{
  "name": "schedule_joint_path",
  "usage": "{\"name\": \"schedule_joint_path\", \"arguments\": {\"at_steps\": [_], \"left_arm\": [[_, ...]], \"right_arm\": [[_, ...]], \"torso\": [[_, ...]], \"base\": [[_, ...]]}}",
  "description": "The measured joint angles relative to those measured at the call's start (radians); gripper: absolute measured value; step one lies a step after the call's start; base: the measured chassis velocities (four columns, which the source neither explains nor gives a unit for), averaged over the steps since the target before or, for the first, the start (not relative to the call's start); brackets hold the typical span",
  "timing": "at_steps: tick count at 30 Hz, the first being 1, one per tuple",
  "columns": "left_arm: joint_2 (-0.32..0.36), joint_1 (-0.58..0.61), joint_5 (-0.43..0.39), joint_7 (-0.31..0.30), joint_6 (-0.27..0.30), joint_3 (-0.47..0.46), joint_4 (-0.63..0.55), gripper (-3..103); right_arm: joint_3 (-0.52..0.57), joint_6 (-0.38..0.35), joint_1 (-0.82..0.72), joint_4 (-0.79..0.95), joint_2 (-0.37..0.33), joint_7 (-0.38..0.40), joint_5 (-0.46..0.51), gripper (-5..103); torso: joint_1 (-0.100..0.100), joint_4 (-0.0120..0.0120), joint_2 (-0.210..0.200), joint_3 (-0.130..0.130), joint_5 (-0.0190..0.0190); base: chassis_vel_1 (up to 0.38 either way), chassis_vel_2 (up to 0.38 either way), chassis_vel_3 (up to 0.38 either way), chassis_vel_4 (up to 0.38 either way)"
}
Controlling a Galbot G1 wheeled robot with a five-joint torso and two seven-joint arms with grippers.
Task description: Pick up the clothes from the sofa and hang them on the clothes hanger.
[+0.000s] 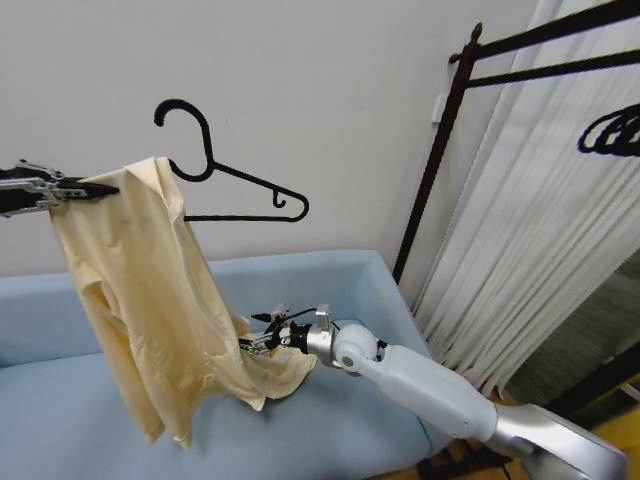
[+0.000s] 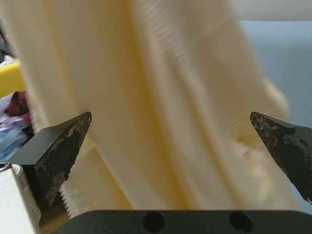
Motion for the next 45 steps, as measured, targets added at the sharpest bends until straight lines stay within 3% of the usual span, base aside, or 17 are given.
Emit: {"name": "schedule_joint_path", "arguments": {"at_steps": [1, 4, 12, 17, 19, 23, 25, 27, 28, 30, 33, 34, 37, 40, 43, 45], "left_arm": [[0.004, 0.0, -0.001, 0.001, -0.001, 0.0, 0.002, 2], [0.003, 0.0, -0.003, 0.0, -0.001, 0.0, -0.003, 2], [-0.002, -0.002, -0.006, -0.005, 0.0, 0.0, -0.014, 2], [-0.004, -0.003, -0.009, -0.015, 0.001, 0.0, -0.023, 2], [-0.005, -0.003, -0.01, -0.018, 0.001, 0.0, -0.024, 2], [-0.008, -0.003, -0.012, -0.026, 0.0, 0.001, -0.026, 2], [-0.008, -0.002, -0.013, -0.027, -0.001, 0.001, -0.026, 2], [-0.008, -0.002, -0.015, -0.031, -0.001, 0.001, -0.026, 2], [-0.008, -0.002, -0.018, -0.035, -0.001, 0.001, -0.026, 2], [-0.008, -0.003, -0.022, -0.038, -0.001, 0.001, -0.025, 2], [-0.006, -0.004, -0.033, -0.044, -0.002, 0.001, -0.023, 2], [-0.006, -0.004, -0.033, -0.044, -0.002, 0.001, -0.023, 2], [-0.004, -0.006, -0.037, -0.044, -0.004, 0.0, -0.022, 2], [-0.006, -0.007, -0.039, -0.042, -0.004, -0.001, -0.022, 2], [-0.011, -0.009, -0.04, -0.04, -0.004, -0.001, -0.022, 2], [-0.016, -0.01, -0.04, -0.039, -0.004, -0.002, -0.024, 2]], "right_arm": [[-0.009, -0.013, 0.002, 0.017, 0.0, -0.028, -0.003, 100], [-0.031, -0.011, 0.007, 0.025, 0.027, 0.0, -0.005, 100], [-0.06, 0.017, 0.031, -0.033, 0.132, 0.115, -0.02, 100], [-0.065, 0.027, 0.029, -0.04, 0.136, 0.135, -0.029, 102], [-0.065, 0.03, 0.025, -0.039, 0.131, 0.139, -0.033, 98], [-0.041, 0.035, 0.008, -0.027, 0.084, 0.138, -0.039, 78], [-0.036, 0.036, 0.005, -0.026, 0.073, 0.133, -0.039, 78], [-0.031, 0.04, 0.002, -0.023, 0.057, 0.127, -0.039, 66], [-0.028, 0.041, -0.001, -0.022, 0.053, 0.125, -0.041, 61], [-0.026, 0.043, -0.004, -0.022, 0.053, 0.124, -0.044, 61], [-0.021, 0.048, -0.017, -0.021, 0.064, 0.133, -0.05, 44], [-0.021, 0.048, -0.017, -0.021, 0.064, 0.133, -0.05, 44], [-0.019, 0.055, -0.024, -0.021, 0.078, 0.175, -0.055, 28], [-0.003, 0.059, -0.029, -0.023, 0.086, 0.222, -0.059, 23], [0.024, 0.069, -0.037, -0.028, 0.091, 0.305, -0.068, 7], [0.049, 0.078, -0.044, -0.029, 0.091, 0.349, -0.073, 3]], "torso": [[0.0, 0.0, 0.0, 0.0, 0.0001], [0.0, 0.0003, 0.0, 0.0, 0.0001], [0.0, 0.0005, 0.0, 0.0, -0.0001], [0.0, 0.0002, 0.0, 0.0, 0.0], [0.0, 0.0002, 0.0, 0.0, 0.0], [0.0, 0.0001, 0.0, 0.0, 0.0001], [0.0, 0.0001, 0.0, 0.0, 0.0], [0.0, 0.0, 0.0, 0.0, 0.0001], [0.0, 0.0, 0.0, 0.0, 0.0001], [0.0, 0.0001, 0.0, 0.0, 0.0001], [0.0, 0.0003, 0.0, 0.0, 0.0001], [0.0, 0.0003, 0.0, 0.0, 0.0001], [0.0, 0.0005, 0.0, 0.0, 0.0001], [0.0, 0.0004, 0.0, 0.0, 0.0001], [0.0, 0.0003, 0.0, 0.0, 0.0001], [0.0, 0.0003, 0.0, 0.0, 0.0001]], "base": [[0.0, 0.0, 0.0, 0.0], [0.0, 0.0, 0.0, 0.0], [0.0, 0.0, 0.0, 0.0], [0.0, 0.0, 0.0, 0.0], [0.0, 0.0, 0.0, 0.0], [0.0, 0.0, 0.0, 0.0], [0.0, 0.0, 0.0, 0.0], [0.0, 0.0, 0.0, 0.0], [0.0, 0.0, 0.0, 0.0], [0.0, 0.0, 0.0, 0.0], [0.0, 0.0, 0.0, 0.0], [0.0, 0.0, 0.0, 0.0], [0.0, 0.0, 0.0, 0.0], [0.0, 0.0, 0.0, 0.0], [0.0, 0.0, 0.0, 0.0], [0.0, 0.0, 0.0, 0.0]]}}
